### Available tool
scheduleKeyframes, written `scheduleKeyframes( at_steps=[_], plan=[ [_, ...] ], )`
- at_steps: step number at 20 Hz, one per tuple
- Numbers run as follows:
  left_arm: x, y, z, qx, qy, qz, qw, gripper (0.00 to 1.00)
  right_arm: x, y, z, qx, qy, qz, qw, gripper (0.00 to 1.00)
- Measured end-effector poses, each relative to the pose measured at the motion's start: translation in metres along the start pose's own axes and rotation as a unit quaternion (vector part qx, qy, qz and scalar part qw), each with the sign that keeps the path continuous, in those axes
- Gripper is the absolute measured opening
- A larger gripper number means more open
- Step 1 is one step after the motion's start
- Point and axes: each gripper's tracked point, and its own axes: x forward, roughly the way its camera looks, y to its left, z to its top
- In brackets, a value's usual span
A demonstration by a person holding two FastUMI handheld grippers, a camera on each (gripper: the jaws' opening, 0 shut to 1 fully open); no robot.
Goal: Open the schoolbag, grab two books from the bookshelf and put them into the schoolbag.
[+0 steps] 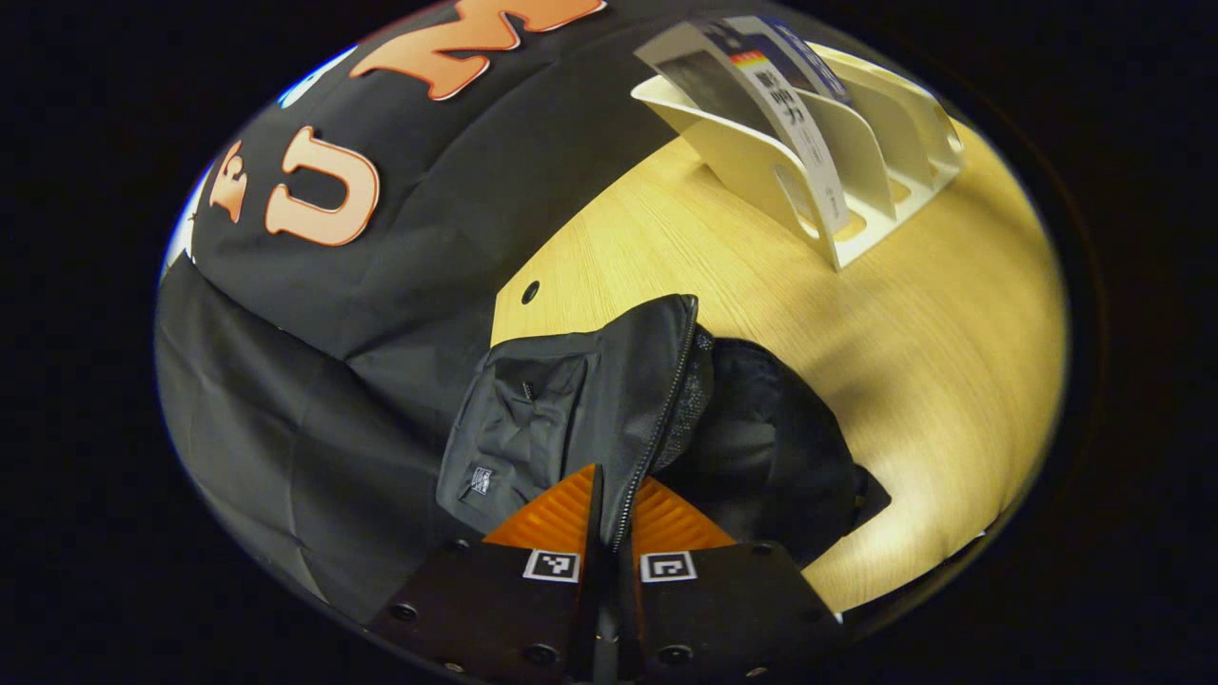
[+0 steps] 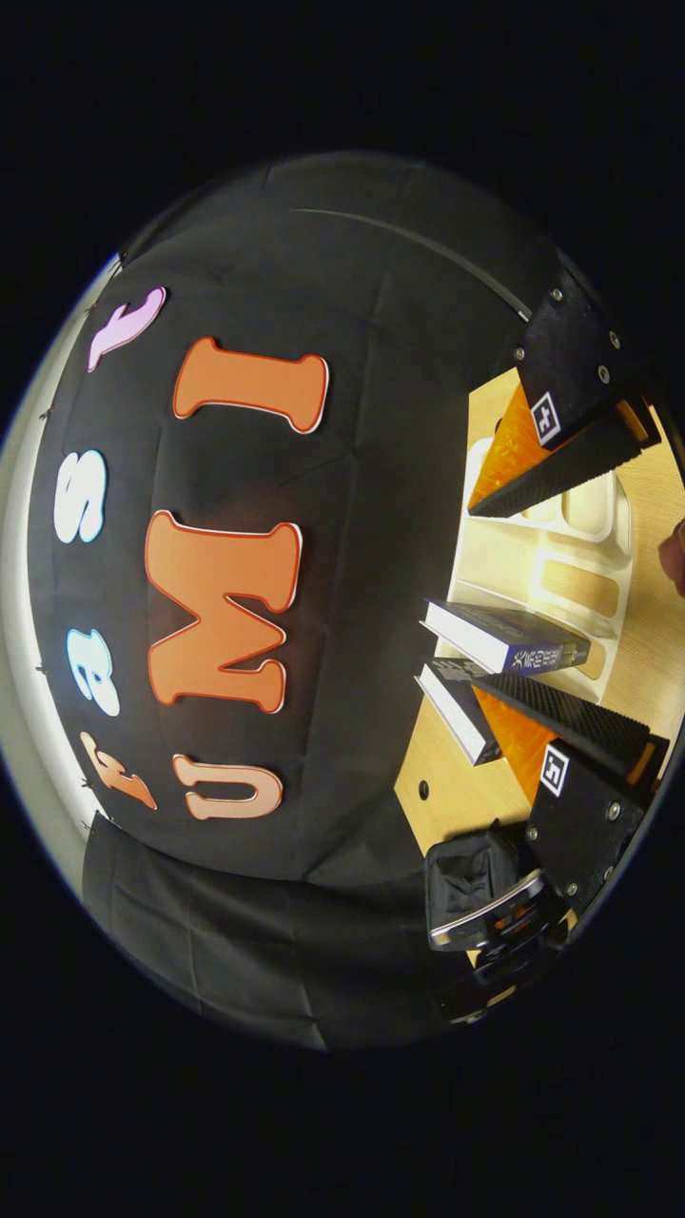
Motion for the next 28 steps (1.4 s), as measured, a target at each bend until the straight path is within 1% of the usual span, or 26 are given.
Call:
scheduleKeyframes(
  at_steps=[3, 5, 7, 9, 12, 15, 17, 20, 23, 25, 27, 28],
  plan=[
    [-0.005, 0.022, 0.005, -0.025, -0.007, -0.066, 0.997, 0.09, 0.008, 0.009, 0.0, -0.012, 0.025, -0.014, 1.0, 0.98],
    [-0.01, 0.037, 0.011, -0.022, -0.016, -0.108, 0.994, 0.08, 0.014, 0.019, 0.001, -0.01, 0.044, -0.024, 0.999, 0.98],
    [-0.014, 0.053, 0.019, -0.014, -0.027, -0.147, 0.989, 0.09, 0.021, 0.03, 0.0, 0.008, 0.075, -0.035, 0.997, 0.98],
    [-0.017, 0.068, 0.025, -0.008, -0.035, -0.179, 0.983, 0.08, 0.03, 0.047, 0.003, 0.027, 0.105, -0.041, 0.993, 0.98],
    [-0.014, 0.092, 0.034, 0.006, -0.046, -0.213, 0.976, 0.08, 0.046, 0.066, 0.011, 0.044, 0.142, -0.051, 0.988, 0.98],
    [-0.017, 0.105, 0.041, 0.005, -0.051, -0.26, 0.964, 0.07, 0.062, 0.087, 0.016, 0.047, 0.185, -0.044, 0.981, 0.98],
    [-0.019, 0.117, 0.048, 0.005, -0.055, -0.287, 0.956, 0.07, 0.07, 0.096, 0.019, 0.047, 0.217, -0.045, 0.974, 0.98],
    [-0.022, 0.132, 0.057, 0.004, -0.053, -0.319, 0.946, 0.07, 0.082, 0.106, 0.021, 0.056, 0.265, -0.045, 0.962, 0.98],
    [-0.023, 0.149, 0.062, 0.016, -0.056, -0.328, 0.943, 0.07, 0.096, 0.116, 0.013, 0.046, 0.315, -0.034, 0.947, 0.99],
    [-0.025, 0.155, 0.063, 0.019, -0.057, -0.332, 0.941, 0.08, 0.104, 0.12, 0.0, 0.044, 0.356, -0.031, 0.933, 0.99],
    [-0.025, 0.159, 0.064, 0.025, -0.057, -0.333, 0.941, 0.07, 0.11, 0.125, -0.018, 0.065, 0.397, -0.023, 0.915, 0.99],
    [-0.025, 0.159, 0.064, 0.027, -0.056, -0.333, 0.941, 0.07, 0.114, 0.127, -0.026, 0.075, 0.416, -0.026, 0.906, 0.99]
  ],
)
